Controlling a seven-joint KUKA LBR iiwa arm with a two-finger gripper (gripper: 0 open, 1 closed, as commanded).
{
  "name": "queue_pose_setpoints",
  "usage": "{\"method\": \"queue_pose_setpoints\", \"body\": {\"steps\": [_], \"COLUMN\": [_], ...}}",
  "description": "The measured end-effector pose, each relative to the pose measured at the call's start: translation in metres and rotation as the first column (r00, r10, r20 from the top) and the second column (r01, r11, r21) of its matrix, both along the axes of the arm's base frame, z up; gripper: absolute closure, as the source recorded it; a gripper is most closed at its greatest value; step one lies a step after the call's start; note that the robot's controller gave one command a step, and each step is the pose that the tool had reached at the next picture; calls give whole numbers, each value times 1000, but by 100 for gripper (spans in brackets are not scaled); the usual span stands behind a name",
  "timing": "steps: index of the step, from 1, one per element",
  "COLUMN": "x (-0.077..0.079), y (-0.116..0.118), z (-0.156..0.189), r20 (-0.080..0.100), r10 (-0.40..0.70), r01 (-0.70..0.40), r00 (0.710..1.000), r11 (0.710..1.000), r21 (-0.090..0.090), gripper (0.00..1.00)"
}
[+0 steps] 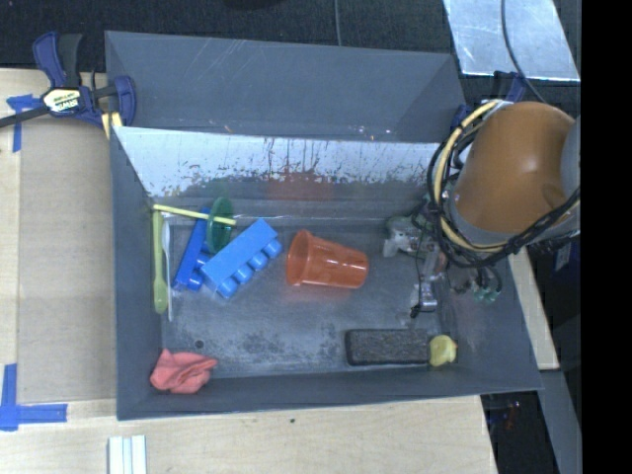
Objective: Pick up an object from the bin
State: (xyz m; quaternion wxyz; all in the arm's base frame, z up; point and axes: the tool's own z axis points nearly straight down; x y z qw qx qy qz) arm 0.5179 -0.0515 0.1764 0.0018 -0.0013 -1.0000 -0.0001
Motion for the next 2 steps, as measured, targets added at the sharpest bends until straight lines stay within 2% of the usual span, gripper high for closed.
{"method": "queue_pose_setpoints", "body": {"steps": [1, 2], "x": [2, 30], "y": [0, 32], "z": [3, -40], "r20": [7, 12], "r10": [2, 85], "r01": [-2, -85], "r00": [1000, 996], "r11": [1000, 996], "r21": [-1, -2], "gripper": [0, 0]}}
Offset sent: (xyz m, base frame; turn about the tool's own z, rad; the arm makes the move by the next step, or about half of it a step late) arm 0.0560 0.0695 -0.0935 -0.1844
